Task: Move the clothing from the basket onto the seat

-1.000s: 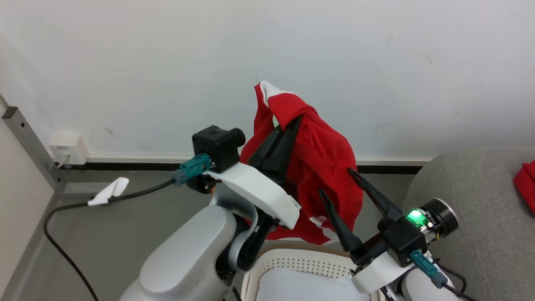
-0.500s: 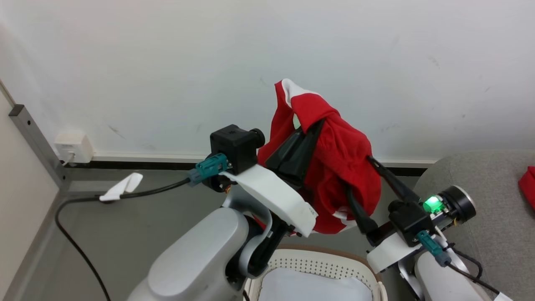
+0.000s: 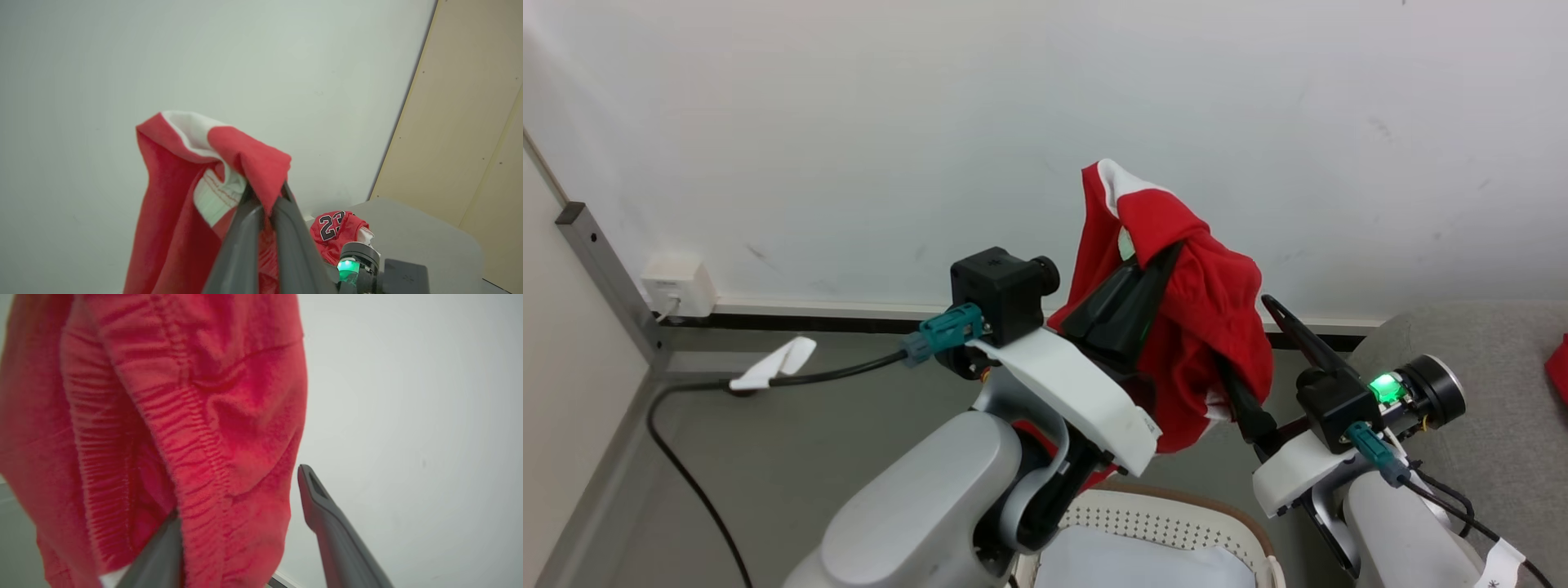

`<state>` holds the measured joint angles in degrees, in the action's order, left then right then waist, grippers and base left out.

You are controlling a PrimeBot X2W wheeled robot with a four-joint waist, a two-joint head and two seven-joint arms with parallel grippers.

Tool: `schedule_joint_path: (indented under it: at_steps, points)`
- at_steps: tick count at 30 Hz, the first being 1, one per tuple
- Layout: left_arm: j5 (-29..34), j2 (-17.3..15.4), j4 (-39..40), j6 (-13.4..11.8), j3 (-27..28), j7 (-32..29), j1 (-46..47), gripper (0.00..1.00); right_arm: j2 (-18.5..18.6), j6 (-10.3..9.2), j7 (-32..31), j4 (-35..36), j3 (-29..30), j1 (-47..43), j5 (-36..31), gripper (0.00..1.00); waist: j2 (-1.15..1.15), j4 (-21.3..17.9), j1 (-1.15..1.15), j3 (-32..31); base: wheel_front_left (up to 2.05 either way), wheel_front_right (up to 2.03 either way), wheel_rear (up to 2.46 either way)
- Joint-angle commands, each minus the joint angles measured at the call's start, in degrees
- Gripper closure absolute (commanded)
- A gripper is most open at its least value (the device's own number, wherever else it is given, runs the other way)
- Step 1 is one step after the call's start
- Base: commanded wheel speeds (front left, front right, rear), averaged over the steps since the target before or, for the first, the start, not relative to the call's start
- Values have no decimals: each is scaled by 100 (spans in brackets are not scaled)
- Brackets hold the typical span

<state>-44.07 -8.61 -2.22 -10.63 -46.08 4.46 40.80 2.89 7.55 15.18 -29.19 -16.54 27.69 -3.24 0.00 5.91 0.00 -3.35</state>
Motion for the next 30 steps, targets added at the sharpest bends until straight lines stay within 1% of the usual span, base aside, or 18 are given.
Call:
schedule_joint_path:
  at_steps: [1,2,3,4,5,8,13,14,15,16,17,24,30]
  points:
    - [-37,-4,6,5,6,0,-10,100,4,-13,-6,-119,-44,102,86,0,0,15,0,-2,0,0,0]
    - [-42,-3,1,10,2,7,-20,100,7,-13,-6,-167,-44,126,134,0,0,24,0,-3,0,0,0]
    - [-46,-1,-6,14,0,12,-28,100,7,-13,-6,-215,-70,141,171,33,0,34,0,-2,0,0,0]
    - [-56,-1,-15,19,-2,19,-36,100,4,-14,-6,-243,-103,154,218,86,0,42,0,-3,0,0,0]
    - [-64,-3,-22,22,-2,18,-43,100,5,-13,-6,-287,-144,159,302,100,0,49,0,-5,0,0,0]
    - [-84,-26,-47,10,14,40,-66,100,10,-14,-6,-342,-195,190,542,100,0,57,0,-5,0,0,0]
    - [-68,-81,-134,-50,39,76,-118,100,8,-13,-6,-305,-93,221,826,100,0,41,0,4,0,0,0]
    - [-27,-101,-164,-71,36,88,-123,87,9,-13,-6,-294,-65,223,860,100,0,35,0,4,0,0,0]
    - [-2,-115,-191,-101,42,116,-134,65,8,-13,-6,-287,-48,226,881,100,0,27,0,7,0,0,0]
    - [27,-136,-228,-124,39,132,-152,28,7,-14,-6,-280,-24,233,903,100,0,19,0,12,0,0,0]
    - [56,-167,-274,-154,18,117,-175,0,8,-13,-6,-269,8,243,922,100,0,12,0,17,0,0,0]
    - [187,-268,-557,-206,-112,138,-309,0,7,-13,-5,-256,206,298,934,100,0,-11,0,54,0,0,0]
    - [288,-294,-857,-156,-288,266,-481,0,6,-13,-6,-215,460,360,817,100,0,0,0,73,0,0,0]
